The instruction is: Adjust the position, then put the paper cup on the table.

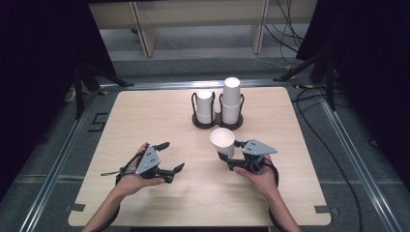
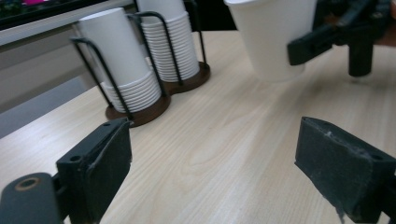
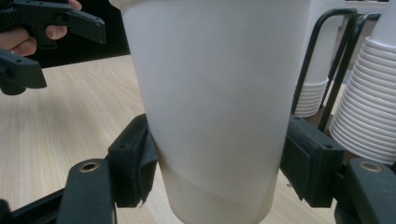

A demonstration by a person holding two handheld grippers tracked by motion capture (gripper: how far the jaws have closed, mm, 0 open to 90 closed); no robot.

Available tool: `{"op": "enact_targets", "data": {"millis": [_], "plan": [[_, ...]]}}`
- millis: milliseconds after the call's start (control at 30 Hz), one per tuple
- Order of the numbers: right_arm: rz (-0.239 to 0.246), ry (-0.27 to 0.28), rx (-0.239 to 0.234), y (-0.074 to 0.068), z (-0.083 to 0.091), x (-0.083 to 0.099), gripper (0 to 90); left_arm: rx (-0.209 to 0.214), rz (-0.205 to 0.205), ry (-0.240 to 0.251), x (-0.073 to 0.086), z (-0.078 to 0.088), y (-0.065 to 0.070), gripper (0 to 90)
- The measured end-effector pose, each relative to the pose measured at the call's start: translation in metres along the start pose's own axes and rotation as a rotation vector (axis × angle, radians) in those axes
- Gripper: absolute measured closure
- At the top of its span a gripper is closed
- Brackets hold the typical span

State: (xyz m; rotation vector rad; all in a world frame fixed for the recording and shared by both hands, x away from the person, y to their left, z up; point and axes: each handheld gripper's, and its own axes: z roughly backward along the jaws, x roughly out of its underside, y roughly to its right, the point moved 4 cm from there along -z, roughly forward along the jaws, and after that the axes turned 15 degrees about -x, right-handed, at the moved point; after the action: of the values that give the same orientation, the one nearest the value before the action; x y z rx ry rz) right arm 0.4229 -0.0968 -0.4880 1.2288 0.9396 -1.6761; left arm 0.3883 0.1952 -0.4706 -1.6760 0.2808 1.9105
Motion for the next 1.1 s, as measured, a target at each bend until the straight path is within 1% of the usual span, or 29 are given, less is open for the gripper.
{"op": "enact_targets", "data": {"millis": [33, 67, 100, 167, 200, 233, 267, 300, 333, 367, 433, 467, 500, 567, 600, 633, 667, 700, 733, 767, 833, 867, 900, 933, 967, 1000, 1033, 1067, 1100], "plan": [[-0.002, 0.002, -0.002, 0.000, 0.000, 0.000, 33.2, -0.003, -0.001, -0.013, 0.001, 0.002, -0.001, 11.0], [0.039, 0.020, 0.014, 0.002, -0.001, 0.000, 33.2, -0.019, 0.005, -0.001, 0.002, 0.003, -0.003, 10.5], [0.038, 0.017, 0.016, 0.002, -0.001, 0.000, 33.2, -0.030, 0.030, 0.008, 0.002, 0.003, -0.004, 10.5], [-0.007, 0.007, -0.005, -0.003, -0.001, 0.002, 33.2, -0.040, 0.040, 0.020, 0.003, 0.004, -0.007, 10.4], [-0.002, 0.014, 0.001, -0.003, -0.002, 0.002, 33.1, -0.049, 0.038, 0.024, 0.003, 0.004, -0.007, 10.4], [0.024, 0.015, 0.007, -0.001, -0.002, 0.001, 33.1, -0.055, 0.047, 0.021, 0.004, 0.005, -0.008, 10.4], [-0.013, 0.032, 0.012, -0.003, -0.004, 0.002, 33.1, -0.059, 0.052, 0.021, 0.005, 0.005, -0.008, 10.3], [0.003, 0.024, -0.013, -0.001, -0.004, 0.001, 33.2, -0.055, 0.066, 0.047, 0.005, 0.004, -0.007, 10.4], [0.009, 0.030, -0.005, 0.000, -0.004, 0.000, 33.1, -0.057, 0.067, 0.035, 0.006, 0.006, -0.007, 10.3], [-0.007, 0.025, -0.001, -0.001, -0.005, -0.001, 33.1, -0.065, 0.062, 0.020, 0.007, 0.008, -0.008, 10.3], [0.015, 0.052, 0.004, 0.001, -0.006, -0.004, 33.1, -0.068, 0.078, 0.020, 0.008, 0.009, -0.008, 10.3], [-0.013, 0.030, -0.013, -0.002, -0.006, -0.003, 33.1, -0.069, 0.080, 0.018, 0.010, 0.010, -0.008, 10.3], [0.010, 0.038, 0.014, -0.001, -0.006, -0.004, 33.1, -0.069, 0.082, 0.028, 0.011, 0.009, -0.007, 10.3], [0.028, 0.046, 0.008, 0.000, -0.007, -0.004, 33.1, -0.066, 0.076, 0.013, 0.013, 0.010, -0.006, 10.3], [0.025, 0.035, 0.004, 0.000, -0.006, -0.004, 33.1, -0.071, 0.073, 0.006, 0.014, 0.010, -0.006, 10.3], [0.026, 0.058, 0.021, 0.001, -0.008, -0.005, 33.1, -0.073, 0.079, 0.014, 0.014, 0.009, -0.006, 10.3], [-0.012, 0.058, 0.009, -0.001, -0.008, -0.004, 33.1, -0.065, 0.086, 0.029, 0.015, 0.008, -0.005, 10.3], [0.032, 0.076, -0.004, 0.002, -0.009, -0.005, 33.1, -0.075, 0.077, 0.010, 0.015, 0.009, -0.005, 10.3], [0.037, 0.055, 0.029, 0.003, -0.006, -0.004, 33.1, -0.082, 0.074, 0.003, 0.016, 0.009, -0.005, 10.3], [0.017, 0.068, 0.026, 0.003, -0.005, -0.003, 33.1, -0.081, 0.082, 0.028, 0.016, 0.006, -0.005, 10.3], [0.015, 0.053, 0.040, 0.004, 0.001, -0.002, 33.1, -0.096, 0.074, 0.003, 0.016, 0.007, -0.006, 10.3], [-0.011, 0.057, 0.030, 0.004, 0.003, -0.002, 33.1, -0.103, 0.086, 0.006, 0.016, 0.006, -0.007, 10.3], [-0.033, 0.058, 0.042, 0.005, 0.008, -0.001, 33.1, -0.106, 0.095, 0.028, 0.016, 0.004, -0.007, 10.3], [-0.034, 0.045, 0.056, 0.006, 0.013, -0.001, 33.1, -0.107, 0.099, 0.035, 0.016, 0.002, -0.008, 10.3], [-0.024, 0.060, 0.056, 0.009, 0.017, -0.001, 33.1, -0.124, 0.090, 0.009, 0.016, 0.004, -0.009, 10.4], [0.023, 0.053, 0.087, 0.014, 0.022, -0.001, 33.1, -0.126, 0.103, 0.029, 0.016, 0.002, -0.009, 10.4], [-0.005, 0.054, 0.101, 0.015, 0.026, 0.000, 33.1, -0.126, 0.094, 0.008, 0.017, 0.003, -0.011, 10.4], [0.000, 0.051, 0.106, 0.018, 0.031, 0.000, 33.1, -0.129, 0.095, 0.007, 0.018, 0.003, -0.011, 10.4], [-0.014, 0.066, 0.118, 0.020, 0.033, 0.001, 33.1, -0.127, 0.106, 0.030, 0.019, 0.001, -0.011, 10.4]]}}
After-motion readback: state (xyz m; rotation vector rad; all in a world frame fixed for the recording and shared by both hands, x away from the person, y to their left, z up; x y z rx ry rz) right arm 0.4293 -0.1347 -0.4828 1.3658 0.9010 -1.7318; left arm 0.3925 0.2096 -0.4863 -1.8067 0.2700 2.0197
